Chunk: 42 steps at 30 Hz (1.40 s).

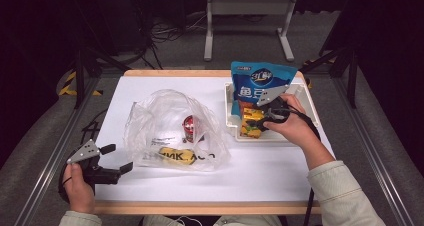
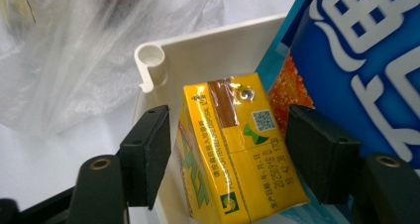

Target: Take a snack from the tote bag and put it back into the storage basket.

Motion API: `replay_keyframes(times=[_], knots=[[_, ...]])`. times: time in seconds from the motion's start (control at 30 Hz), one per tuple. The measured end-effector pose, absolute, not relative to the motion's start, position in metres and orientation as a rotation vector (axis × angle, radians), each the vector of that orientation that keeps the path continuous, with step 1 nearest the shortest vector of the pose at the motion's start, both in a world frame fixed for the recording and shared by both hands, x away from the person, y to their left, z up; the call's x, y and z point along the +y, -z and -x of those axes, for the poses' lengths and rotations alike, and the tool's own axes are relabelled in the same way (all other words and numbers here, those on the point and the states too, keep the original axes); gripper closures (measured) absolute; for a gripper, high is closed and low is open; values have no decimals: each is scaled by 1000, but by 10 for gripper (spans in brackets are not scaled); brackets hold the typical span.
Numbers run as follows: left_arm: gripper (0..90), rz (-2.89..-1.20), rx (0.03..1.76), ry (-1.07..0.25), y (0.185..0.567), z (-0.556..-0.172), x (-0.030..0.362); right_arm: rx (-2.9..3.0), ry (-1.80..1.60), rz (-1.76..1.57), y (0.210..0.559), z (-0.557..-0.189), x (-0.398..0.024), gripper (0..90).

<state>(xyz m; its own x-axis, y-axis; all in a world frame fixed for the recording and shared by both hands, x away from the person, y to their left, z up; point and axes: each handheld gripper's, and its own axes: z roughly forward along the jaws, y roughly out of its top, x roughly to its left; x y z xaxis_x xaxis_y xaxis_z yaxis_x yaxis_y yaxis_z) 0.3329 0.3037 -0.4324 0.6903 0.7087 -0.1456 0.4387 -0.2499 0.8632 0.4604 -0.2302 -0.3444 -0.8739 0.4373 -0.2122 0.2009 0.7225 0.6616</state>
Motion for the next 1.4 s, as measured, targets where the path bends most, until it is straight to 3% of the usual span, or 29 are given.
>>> replay_keyframes(times=[0.27,0.4,0.9,1.4], knots=[[9,-1894,889,-331,432,-335,302,2522,-994,-482,332,-450,-234,342],[9,-1891,888,-329,432,-336,301,2505,-1054,-465,325,-439,-236,396],[9,-1892,888,-331,432,-337,300,2516,-1214,-493,329,-407,-247,892],[9,-1893,880,-330,432,-337,299,2519,-1139,-578,352,-409,-255,900]])
